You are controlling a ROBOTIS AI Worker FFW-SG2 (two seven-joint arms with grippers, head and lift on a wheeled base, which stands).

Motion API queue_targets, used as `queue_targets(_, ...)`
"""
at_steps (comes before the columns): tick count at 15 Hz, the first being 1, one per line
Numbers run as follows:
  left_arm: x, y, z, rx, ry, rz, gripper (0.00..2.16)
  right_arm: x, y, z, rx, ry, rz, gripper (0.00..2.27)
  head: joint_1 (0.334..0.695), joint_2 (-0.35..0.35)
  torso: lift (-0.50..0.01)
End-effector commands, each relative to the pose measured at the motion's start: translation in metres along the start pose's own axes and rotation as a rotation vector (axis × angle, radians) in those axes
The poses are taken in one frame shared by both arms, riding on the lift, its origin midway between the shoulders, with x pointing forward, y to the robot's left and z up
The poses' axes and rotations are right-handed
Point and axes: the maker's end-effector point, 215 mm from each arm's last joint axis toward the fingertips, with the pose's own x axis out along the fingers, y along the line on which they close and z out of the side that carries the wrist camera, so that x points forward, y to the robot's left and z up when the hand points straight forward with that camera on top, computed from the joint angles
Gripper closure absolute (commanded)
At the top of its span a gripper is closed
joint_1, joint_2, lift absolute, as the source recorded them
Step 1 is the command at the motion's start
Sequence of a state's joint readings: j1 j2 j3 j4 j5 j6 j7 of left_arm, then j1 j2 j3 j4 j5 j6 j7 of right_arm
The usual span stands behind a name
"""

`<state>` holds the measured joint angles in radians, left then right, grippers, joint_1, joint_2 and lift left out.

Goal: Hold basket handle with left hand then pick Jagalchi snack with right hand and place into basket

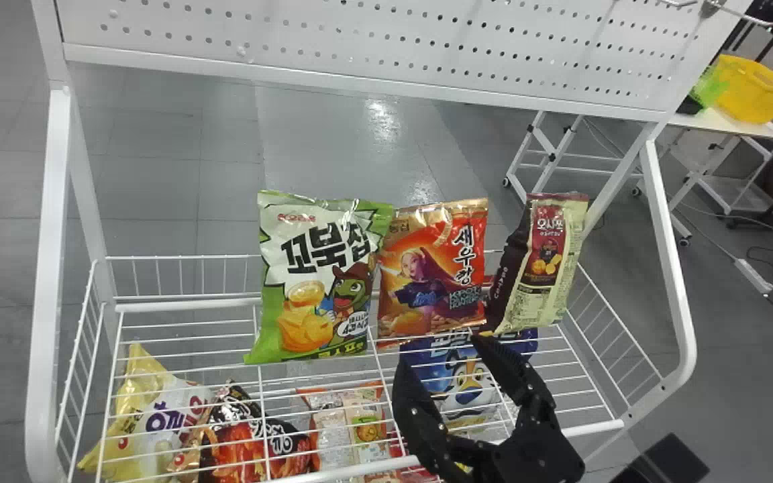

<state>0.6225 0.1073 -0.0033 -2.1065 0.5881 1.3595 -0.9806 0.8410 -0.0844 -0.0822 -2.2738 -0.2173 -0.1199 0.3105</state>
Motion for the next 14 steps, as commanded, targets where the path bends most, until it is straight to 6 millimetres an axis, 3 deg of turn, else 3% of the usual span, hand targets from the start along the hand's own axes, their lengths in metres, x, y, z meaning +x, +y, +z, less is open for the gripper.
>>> queue_targets(1, -0.0024, 0.0006, 0.0005, -0.004, -0.007, -0.001, 1.23, -0.0002, -0.0031, -0.0024, 0.003, 0.010, -0.014, 0.07, 0.695, -0.350, -0.010)
queue_targets(14, -0.0023, 0.0003, 0.0008, -0.001, -0.005, 0.004, 1.23, -0.0002, -0.0015, 0.0001, 0.017, 0.001, -0.024, 0.07, 0.695, -0.350, -0.010)
